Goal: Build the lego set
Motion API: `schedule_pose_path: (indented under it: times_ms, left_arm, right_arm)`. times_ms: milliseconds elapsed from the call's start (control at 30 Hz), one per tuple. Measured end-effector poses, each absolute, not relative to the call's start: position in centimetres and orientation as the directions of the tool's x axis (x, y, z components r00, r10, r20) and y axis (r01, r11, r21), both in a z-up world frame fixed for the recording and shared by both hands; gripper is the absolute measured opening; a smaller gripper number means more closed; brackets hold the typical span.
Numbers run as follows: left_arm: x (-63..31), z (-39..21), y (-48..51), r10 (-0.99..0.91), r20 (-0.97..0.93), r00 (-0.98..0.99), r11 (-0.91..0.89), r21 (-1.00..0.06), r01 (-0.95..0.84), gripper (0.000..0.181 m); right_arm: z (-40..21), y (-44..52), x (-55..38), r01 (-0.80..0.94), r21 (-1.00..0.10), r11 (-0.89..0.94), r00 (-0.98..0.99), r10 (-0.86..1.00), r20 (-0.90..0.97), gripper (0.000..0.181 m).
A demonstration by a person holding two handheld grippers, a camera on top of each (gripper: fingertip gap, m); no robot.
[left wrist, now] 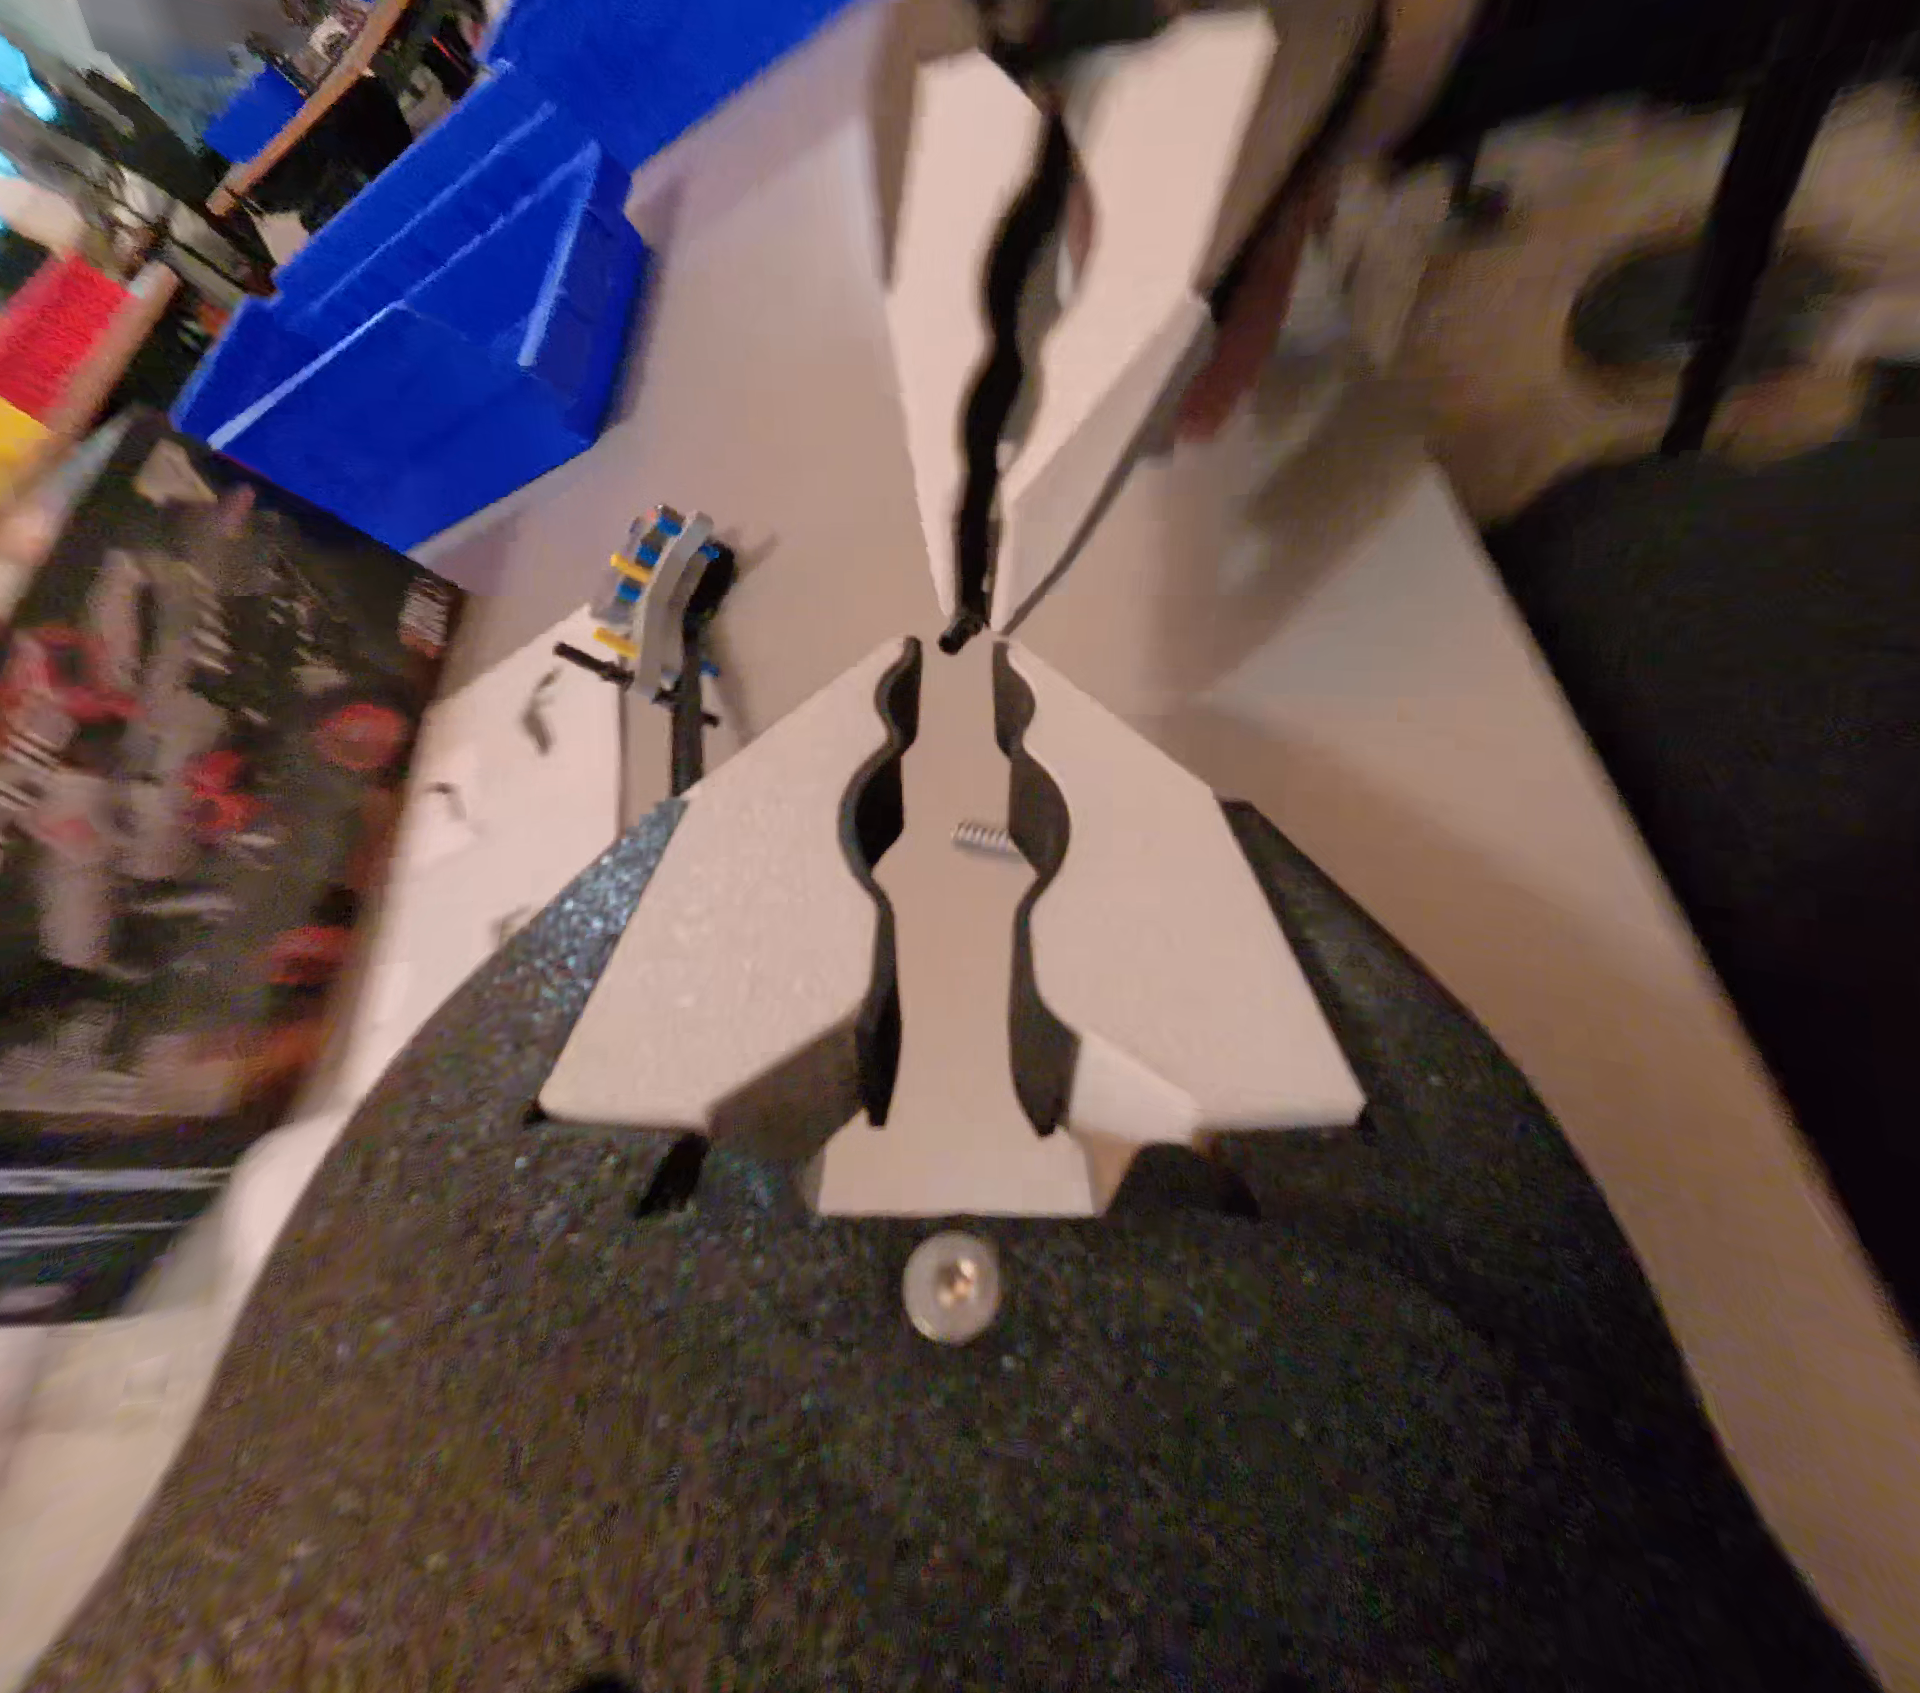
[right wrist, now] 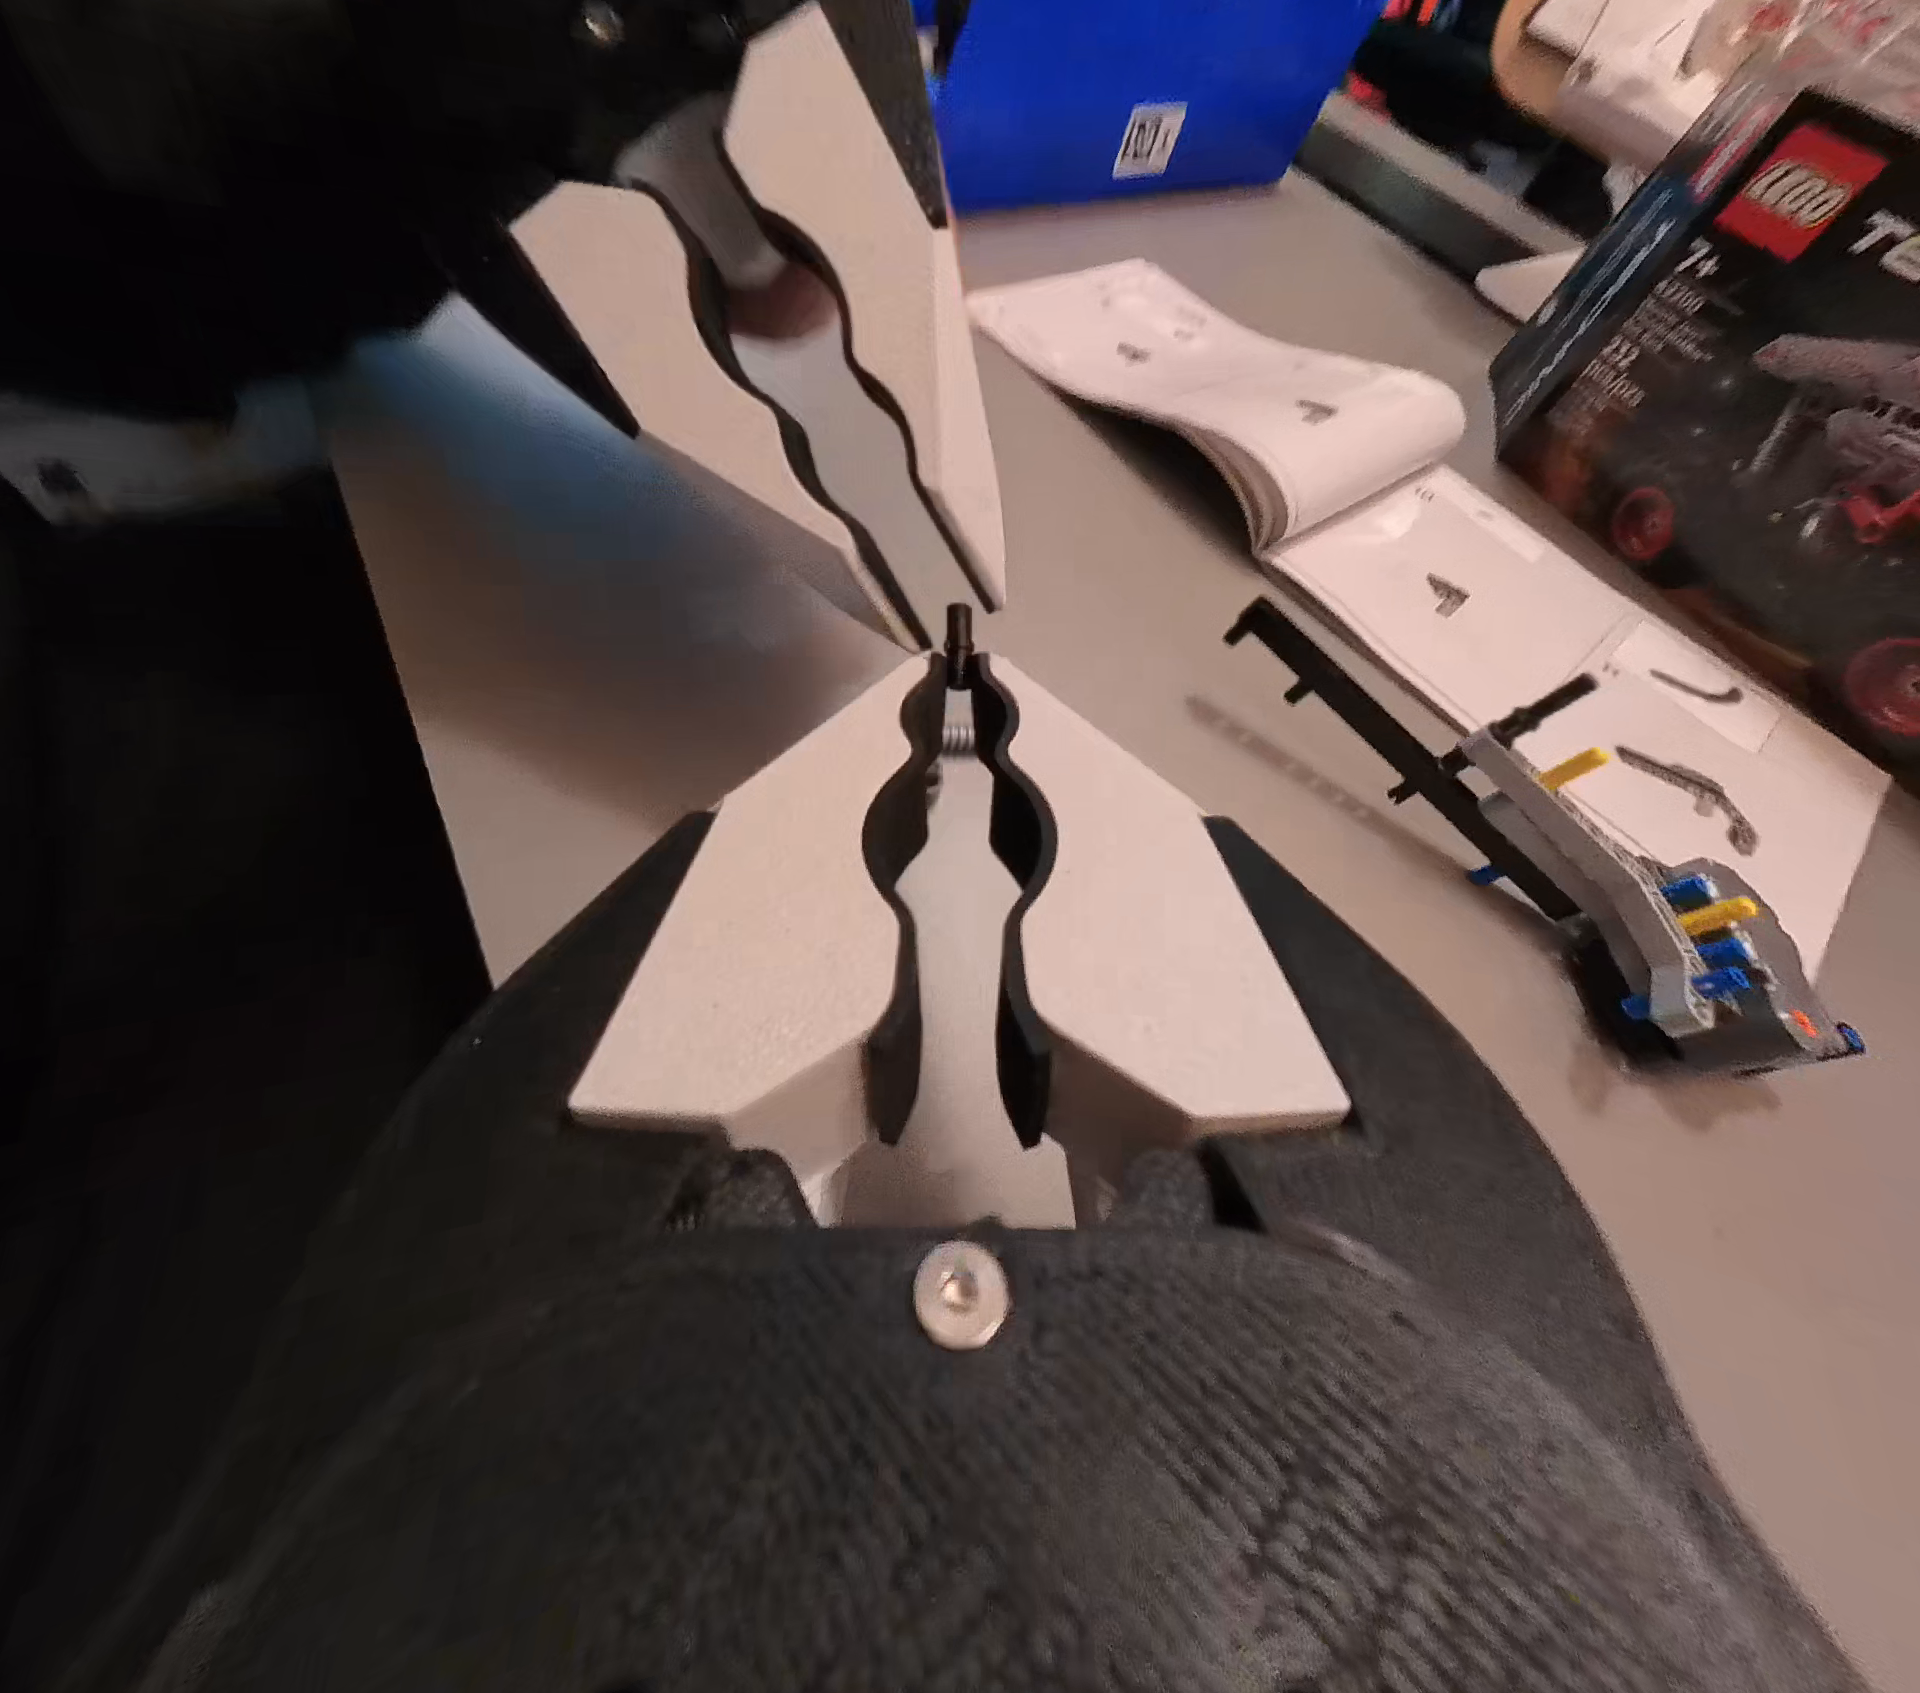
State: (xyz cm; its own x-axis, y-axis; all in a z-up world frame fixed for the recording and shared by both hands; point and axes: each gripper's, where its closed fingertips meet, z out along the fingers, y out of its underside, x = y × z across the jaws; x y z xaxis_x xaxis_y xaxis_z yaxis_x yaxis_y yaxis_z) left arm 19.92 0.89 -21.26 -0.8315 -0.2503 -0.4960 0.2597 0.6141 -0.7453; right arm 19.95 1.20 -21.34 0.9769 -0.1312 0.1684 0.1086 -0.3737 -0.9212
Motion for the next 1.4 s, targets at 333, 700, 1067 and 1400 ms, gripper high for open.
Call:
schedule_pose_path:
  times_ms: [333,700,1067,1400]
  left_arm:
    - [19.4,-16.5,1.2,-0.371,0.129,-0.920,0.029,-0.988,-0.150,0.007]
    - [19.0,-17.7,1.0,-0.360,0.082,-0.929,0.098,-0.987,-0.125,0.002]
    - [18.8,-19.0,1.1,-0.320,0.144,-0.937,0.121,-0.974,-0.191,0.002]
    - [19.0,-19.6,0.8,-0.337,0.138,-0.931,0.160,-0.966,-0.201,0.002]
  right_arm:
    - [-17.6,1.7,19.1,0.178,-0.976,-0.123,0.972,-0.132,0.194,0.002]
    - [-18.1,1.9,19.1,0.203,-0.966,-0.158,0.964,-0.140,0.225,0.002]
    - [-19.3,1.4,18.8,0.203,-0.944,-0.259,0.967,-0.096,0.234,0.017]
    - [-19.2,1.6,18.6,0.228,-0.934,-0.277,0.961,-0.090,0.262,0.004]
